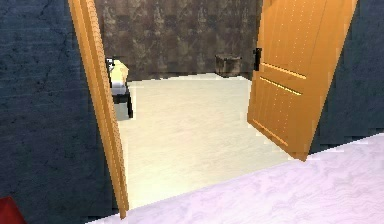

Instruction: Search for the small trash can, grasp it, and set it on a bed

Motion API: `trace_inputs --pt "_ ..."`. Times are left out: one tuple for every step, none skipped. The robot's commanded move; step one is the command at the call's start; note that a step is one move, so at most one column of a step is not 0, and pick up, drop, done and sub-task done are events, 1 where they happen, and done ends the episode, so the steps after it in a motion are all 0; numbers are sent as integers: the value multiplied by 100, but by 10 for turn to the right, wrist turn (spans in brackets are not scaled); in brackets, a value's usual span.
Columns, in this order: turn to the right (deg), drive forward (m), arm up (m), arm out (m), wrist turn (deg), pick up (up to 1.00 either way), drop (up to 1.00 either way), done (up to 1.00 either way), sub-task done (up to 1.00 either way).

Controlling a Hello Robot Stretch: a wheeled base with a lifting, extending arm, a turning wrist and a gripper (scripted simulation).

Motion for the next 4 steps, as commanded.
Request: trace_inputs --pt "0 0 -30 0 0 0 0 0 0" --pt "0 0 0 0 0 100 0 0 0" --pt "0 0 10 0 0 0 0 0 0" --pt "0 0 50 0 0 0 0 0 0"
